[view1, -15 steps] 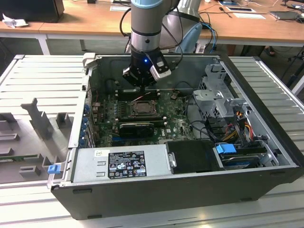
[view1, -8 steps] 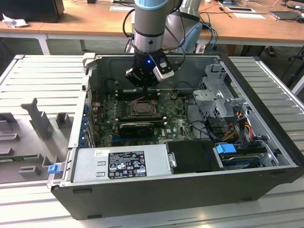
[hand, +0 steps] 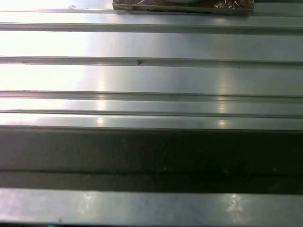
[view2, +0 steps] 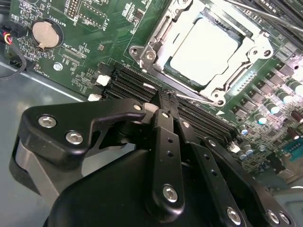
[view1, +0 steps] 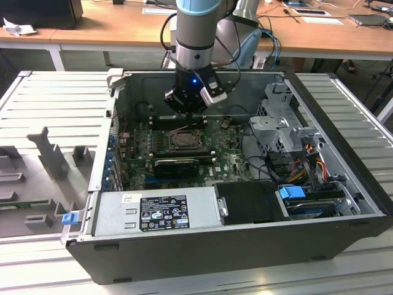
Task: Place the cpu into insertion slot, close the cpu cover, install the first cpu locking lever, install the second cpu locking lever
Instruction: 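Install the first cpu locking lever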
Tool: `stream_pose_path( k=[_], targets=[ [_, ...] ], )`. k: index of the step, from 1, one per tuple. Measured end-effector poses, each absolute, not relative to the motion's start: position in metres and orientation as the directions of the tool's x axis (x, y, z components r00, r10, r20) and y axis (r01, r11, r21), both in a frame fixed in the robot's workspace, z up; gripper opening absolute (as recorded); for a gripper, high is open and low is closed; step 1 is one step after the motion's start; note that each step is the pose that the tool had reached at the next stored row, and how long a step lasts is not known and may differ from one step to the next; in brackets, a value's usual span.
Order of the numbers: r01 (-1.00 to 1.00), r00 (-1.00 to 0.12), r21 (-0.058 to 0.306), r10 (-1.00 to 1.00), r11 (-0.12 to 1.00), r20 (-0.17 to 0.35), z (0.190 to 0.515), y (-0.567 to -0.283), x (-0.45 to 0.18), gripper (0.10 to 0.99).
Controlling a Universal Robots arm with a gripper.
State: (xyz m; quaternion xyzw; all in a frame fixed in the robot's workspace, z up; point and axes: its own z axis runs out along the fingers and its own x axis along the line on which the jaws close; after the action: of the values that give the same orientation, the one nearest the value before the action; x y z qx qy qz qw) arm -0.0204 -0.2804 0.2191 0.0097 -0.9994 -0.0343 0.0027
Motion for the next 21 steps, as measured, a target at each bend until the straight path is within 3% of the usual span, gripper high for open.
stream_pose_path(
  k=[21],
  targets=[
    [-0.034,-0.999,0.071,-0.035,0.997,0.005,0.205,-0.281,-0.016,0.106]
  ],
)
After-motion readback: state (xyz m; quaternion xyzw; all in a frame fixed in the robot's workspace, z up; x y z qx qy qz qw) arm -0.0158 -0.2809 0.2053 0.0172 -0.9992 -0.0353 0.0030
